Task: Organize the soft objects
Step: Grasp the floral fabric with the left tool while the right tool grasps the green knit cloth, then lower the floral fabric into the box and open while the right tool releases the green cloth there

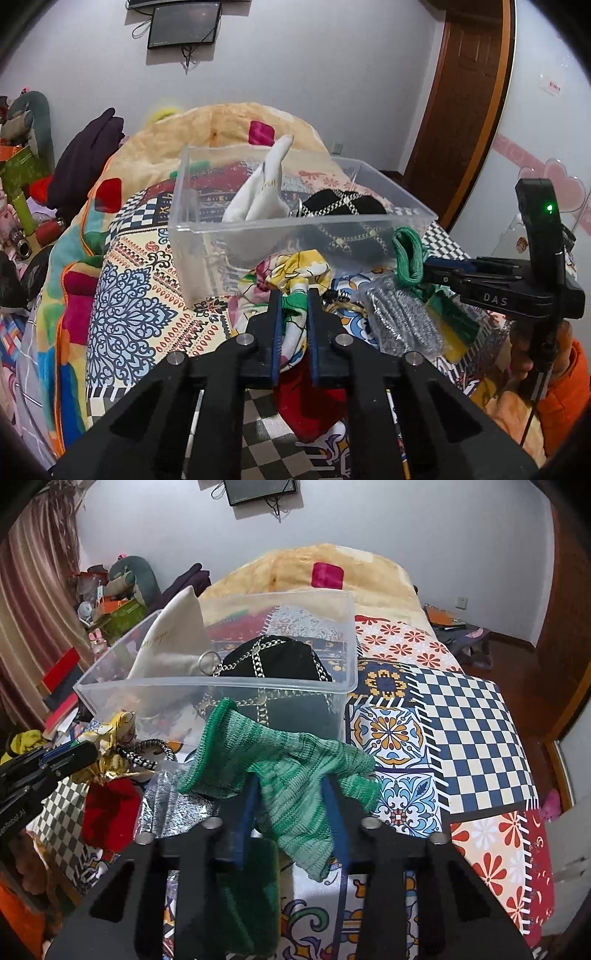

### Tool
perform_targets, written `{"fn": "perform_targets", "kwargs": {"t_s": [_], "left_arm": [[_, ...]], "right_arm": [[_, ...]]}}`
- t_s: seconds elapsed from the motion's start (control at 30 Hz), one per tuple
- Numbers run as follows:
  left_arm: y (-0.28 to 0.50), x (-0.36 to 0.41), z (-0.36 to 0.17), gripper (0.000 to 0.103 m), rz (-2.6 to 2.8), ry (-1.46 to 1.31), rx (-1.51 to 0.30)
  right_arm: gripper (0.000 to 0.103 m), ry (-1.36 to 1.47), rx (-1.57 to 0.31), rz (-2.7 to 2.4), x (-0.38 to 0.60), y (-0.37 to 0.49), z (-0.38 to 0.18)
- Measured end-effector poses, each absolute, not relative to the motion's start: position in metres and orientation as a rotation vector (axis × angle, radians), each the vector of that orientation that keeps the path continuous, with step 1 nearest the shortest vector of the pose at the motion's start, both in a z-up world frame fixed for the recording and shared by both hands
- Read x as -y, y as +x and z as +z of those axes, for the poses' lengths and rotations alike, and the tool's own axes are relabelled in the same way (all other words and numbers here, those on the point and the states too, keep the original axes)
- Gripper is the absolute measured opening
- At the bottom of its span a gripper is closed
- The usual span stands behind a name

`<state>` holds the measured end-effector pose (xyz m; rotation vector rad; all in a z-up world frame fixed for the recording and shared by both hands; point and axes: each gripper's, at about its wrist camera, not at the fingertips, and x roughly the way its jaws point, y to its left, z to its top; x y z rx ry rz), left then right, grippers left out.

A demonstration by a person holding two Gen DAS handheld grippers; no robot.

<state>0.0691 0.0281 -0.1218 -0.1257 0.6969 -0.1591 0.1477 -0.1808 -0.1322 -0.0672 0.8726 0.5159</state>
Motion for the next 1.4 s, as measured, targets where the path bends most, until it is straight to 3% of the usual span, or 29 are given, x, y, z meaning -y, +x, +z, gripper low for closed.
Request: {"fn": "perform_targets", "kwargs": {"t_s": [0.03,0.07,0.23,0.97,1.4], "left_arm": [[0.068,-0.029,-0.12,0.01,-0.159,-0.129,-0.692],[0.067,-0.03,-0.118,0.01,-0.157,-0.132,-0.686],[0.061,-0.04,-0.103,0.009,-0.141,-0.156,-0.641],[0.073,-0.059,-0.023,0.009,-0.082,-0.147,-0.424],[0.131,-0.046,-0.042,0.009,-0.041,-0.093,-0.481]], "right_arm": [[0.013,-0.065,-0.87,0.524,0.181,0.147,-0.131],[0.01,-0.067,-0.865,0.528,0.181,0.145,-0.13],[0.008,-0.071,-0.817,0.534,0.181,0.139,-0.119],[0.006,-0.048,-0.53,0.579,0.173,0.123,-0.033],[0.006,-0.071,-0.56,0.604,0.129,0.166,-0.038]]}}
